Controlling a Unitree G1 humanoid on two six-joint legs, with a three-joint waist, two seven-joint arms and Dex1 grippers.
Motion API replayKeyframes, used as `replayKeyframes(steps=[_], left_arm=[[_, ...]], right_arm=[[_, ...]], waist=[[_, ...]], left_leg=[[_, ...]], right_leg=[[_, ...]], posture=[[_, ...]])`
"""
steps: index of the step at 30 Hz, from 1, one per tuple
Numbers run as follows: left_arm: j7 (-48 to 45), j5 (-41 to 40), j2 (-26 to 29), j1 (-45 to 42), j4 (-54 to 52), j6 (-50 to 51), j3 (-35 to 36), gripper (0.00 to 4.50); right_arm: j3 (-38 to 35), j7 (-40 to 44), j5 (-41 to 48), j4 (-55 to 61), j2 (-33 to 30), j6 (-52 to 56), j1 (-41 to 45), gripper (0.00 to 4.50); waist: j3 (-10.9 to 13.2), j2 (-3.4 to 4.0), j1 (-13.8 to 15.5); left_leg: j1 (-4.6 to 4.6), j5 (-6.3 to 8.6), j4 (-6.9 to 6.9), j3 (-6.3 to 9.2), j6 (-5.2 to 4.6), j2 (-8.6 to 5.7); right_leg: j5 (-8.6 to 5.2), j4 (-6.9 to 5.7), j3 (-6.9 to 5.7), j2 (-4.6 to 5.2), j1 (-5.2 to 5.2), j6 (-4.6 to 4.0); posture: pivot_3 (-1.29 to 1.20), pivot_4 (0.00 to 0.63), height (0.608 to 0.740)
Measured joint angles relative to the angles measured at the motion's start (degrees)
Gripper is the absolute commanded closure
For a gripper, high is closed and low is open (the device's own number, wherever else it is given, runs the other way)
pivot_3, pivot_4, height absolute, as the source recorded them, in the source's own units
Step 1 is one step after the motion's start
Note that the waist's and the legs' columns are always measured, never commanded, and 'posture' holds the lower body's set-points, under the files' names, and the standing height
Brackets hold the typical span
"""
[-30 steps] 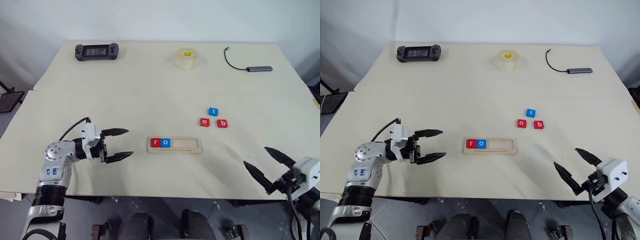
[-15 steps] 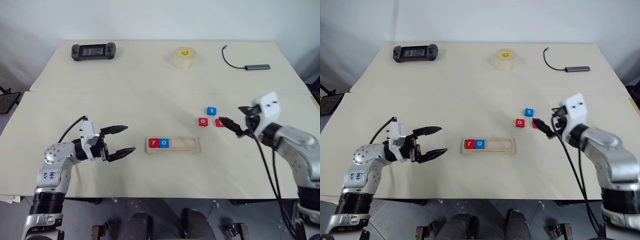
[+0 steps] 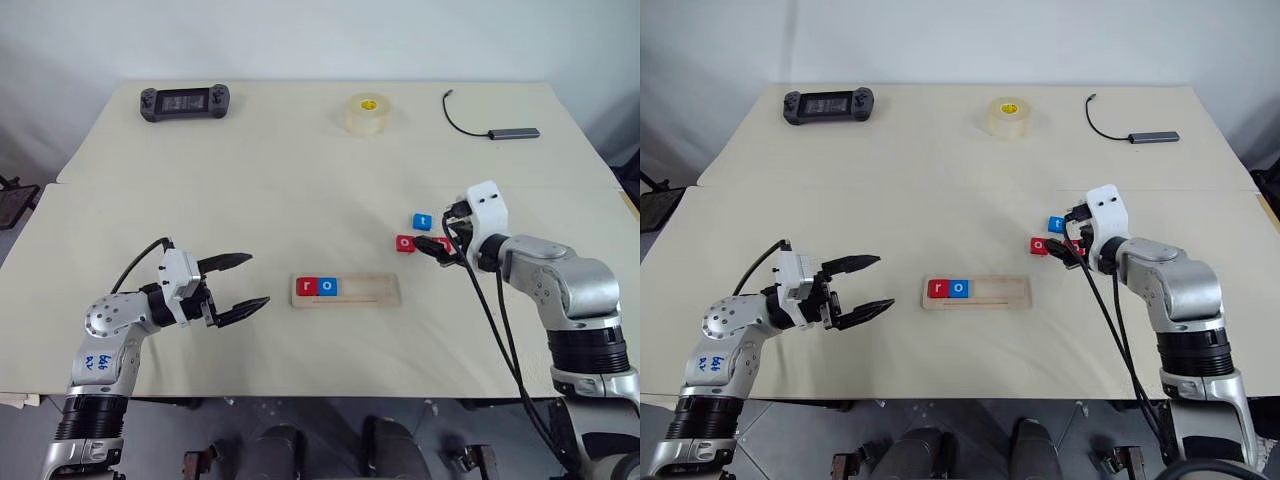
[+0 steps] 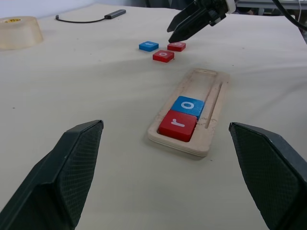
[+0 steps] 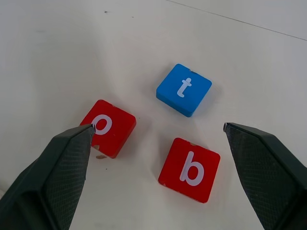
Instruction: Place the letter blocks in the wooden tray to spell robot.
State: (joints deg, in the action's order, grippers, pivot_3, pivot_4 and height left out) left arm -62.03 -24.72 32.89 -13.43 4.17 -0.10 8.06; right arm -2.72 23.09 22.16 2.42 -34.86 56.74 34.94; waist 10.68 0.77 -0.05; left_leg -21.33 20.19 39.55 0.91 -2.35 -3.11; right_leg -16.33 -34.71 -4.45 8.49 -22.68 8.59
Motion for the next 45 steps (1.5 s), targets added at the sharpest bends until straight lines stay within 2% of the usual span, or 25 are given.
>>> replayKeyframes(steps=[12,19,23,29,34,42,45], left_arm=[[0.0,0.3,0.3,0.0,0.0,-0.6,-0.1,0.04],[-0.2,0.5,0.6,-0.1,0.0,-1.1,-0.3,0.04],[-1.3,0.5,1.2,0.0,-1.0,-1.2,-0.6,0.00],[-3.2,0.4,2.2,-0.3,-1.2,-1.2,-0.8,0.00],[-3.6,0.4,1.6,-1.9,-0.9,-1.3,-1.5,0.00],[-5.0,0.4,-0.6,-3.1,1.6,-1.4,-4.0,0.00],[-5.4,0.5,-1.5,-4.2,3.4,-1.8,-4.8,0.00]], right_arm=[[-1.9,-4.2,-1.5,-0.2,1.3,6.1,0.1,0.00],[-2.3,-7.9,-3.2,-1.1,5.6,6.7,0.0,0.00],[-3.3,-9.3,-4.0,-2.2,6.7,5.8,0.1,0.87],[-4.6,-10.6,-4.4,-2.1,7.1,6.2,0.1,2.91],[-6.1,-11.8,-4.2,1.9,7.4,9.2,-1.7,2.91],[-13.5,-12.2,-2.3,21.9,6.4,21.5,-11.2,2.91],[-15.8,-12.8,-1.8,28.9,9.1,27.0,-14.3,2.91]], waist=[[0.0,0.00,0.0],[0.0,0.00,-0.2],[0.0,-0.01,-0.1],[0.0,-0.01,-0.1],[0.0,-0.01,0.0],[0.0,-0.01,0.0],[0.0,-0.01,0.1]], left_leg=[[0.00,0.00,-0.01,-0.02,0.00,0.00],[0.01,0.00,-0.05,-0.06,0.00,0.00],[0.02,0.00,-0.04,-0.06,0.00,0.00],[0.02,0.00,-0.05,-0.05,0.00,0.00],[0.02,0.00,-0.09,-0.03,-0.01,-0.02],[0.01,0.00,-0.27,-0.04,0.00,-0.02],[0.03,-0.01,-0.27,-0.06,0.00,-0.02]], right_leg=[[0.00,-0.01,0.01,-0.01,-0.02,0.00],[0.00,-0.05,0.04,-0.02,-0.07,0.00],[0.00,-0.05,0.04,-0.01,-0.04,0.00],[0.00,-0.05,0.04,-0.02,-0.05,0.00],[0.00,-0.05,0.04,-0.01,-0.06,0.00],[0.00,-0.01,0.04,-0.02,-0.12,0.00],[0.00,-0.02,0.07,-0.02,-0.12,0.00]], posture=[[0.00,0.150,0.740],[0.00,0.150,0.740],[0.00,0.150,0.740],[0.00,0.150,0.740],[0.00,0.150,0.740],[0.00,0.150,0.740],[0.00,0.150,0.740]])
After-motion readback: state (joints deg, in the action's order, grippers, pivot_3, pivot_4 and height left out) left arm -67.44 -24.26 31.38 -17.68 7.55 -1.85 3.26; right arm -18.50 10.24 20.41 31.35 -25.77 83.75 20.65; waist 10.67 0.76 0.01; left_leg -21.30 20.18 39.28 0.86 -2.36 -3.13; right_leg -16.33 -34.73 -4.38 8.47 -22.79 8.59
